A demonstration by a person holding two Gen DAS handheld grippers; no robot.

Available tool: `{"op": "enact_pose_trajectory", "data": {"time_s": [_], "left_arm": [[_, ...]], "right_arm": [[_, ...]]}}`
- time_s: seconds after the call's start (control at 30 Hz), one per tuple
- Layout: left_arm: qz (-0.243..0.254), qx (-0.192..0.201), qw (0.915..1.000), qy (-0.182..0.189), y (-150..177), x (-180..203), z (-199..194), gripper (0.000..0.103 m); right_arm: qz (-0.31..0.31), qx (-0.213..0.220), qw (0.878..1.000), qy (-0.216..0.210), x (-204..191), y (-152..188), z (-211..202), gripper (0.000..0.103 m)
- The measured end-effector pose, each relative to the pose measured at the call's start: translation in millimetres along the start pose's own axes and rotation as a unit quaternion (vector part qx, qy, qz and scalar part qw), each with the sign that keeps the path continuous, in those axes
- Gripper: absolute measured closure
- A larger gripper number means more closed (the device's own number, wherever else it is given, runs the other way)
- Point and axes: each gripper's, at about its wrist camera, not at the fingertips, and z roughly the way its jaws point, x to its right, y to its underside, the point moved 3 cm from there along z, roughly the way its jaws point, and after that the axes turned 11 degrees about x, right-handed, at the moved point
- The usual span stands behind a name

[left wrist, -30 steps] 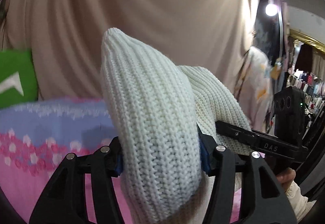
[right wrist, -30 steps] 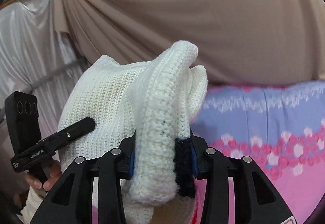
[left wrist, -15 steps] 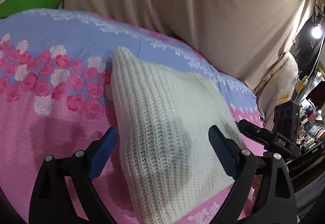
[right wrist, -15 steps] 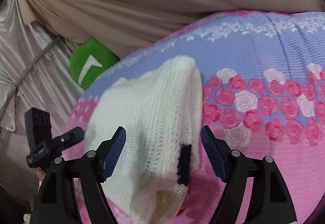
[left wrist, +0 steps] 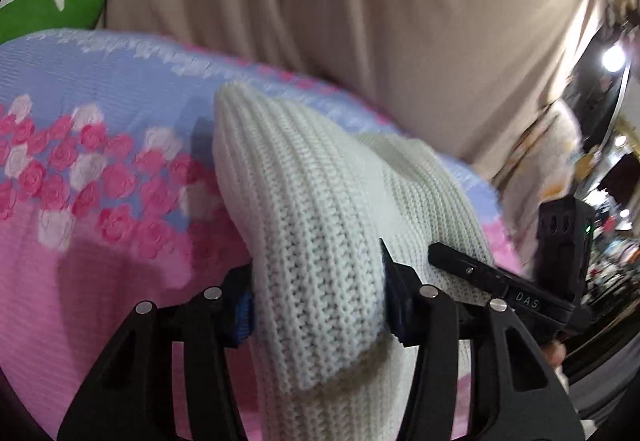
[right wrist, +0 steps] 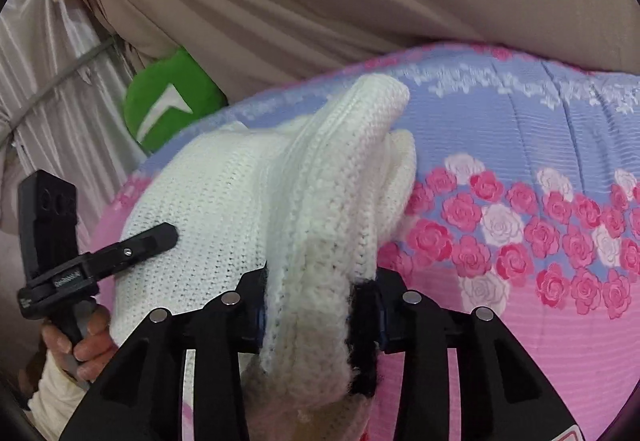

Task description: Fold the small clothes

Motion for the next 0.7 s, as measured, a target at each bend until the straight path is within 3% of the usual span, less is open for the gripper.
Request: {"op": "enact_pose_trajectory", "data": {"time_s": [0.03, 0.1, 0.2, 0.3, 0.43, 0.5, 0.6, 0.7], "left_arm": [[0.004, -0.016, 0.9996, -0.022, 9, -5, 6, 0.051], [-0.006, -0.003, 0.9999, -0.014, 18, -10, -7, 0.051], [0.007, 0.015, 0.9996, -0.023, 14, -6, -27, 0.051], [-0.004, -0.01, 0.9998, -0.017, 14, -10, -17, 0.045], [-0.028, -0.02, 0.9992, -0.018, 14, -12, -6, 0.044], [-0.019, 0.001, 0.9993, -0.031, 14, -3, -26, 0.046], [0.04, 0.046, 0.9958, -0.069, 17, 21, -67, 0.045], [0.074, 0.078, 0.9884, -0.108, 29, 44, -100, 0.033]], "right_arm": [[0.013, -0.018, 1.0, 0.009, 8, 7, 8, 0.06], [0.054, -0.007, 0.998, -0.023, 19, 12, -5, 0.059], [0.049, 0.02, 0.998, -0.027, 20, 7, -28, 0.059], [0.064, -0.026, 0.997, -0.034, 25, 12, -2, 0.055], [0.056, -0.017, 0.998, -0.008, 19, 11, 2, 0.054], [0.054, 0.012, 0.998, -0.002, 13, 8, -24, 0.054], [0.012, 0.073, 0.997, 0.038, -1, 10, -76, 0.054], [-0.028, 0.1, 0.993, 0.063, -23, 27, -107, 0.054]]}}
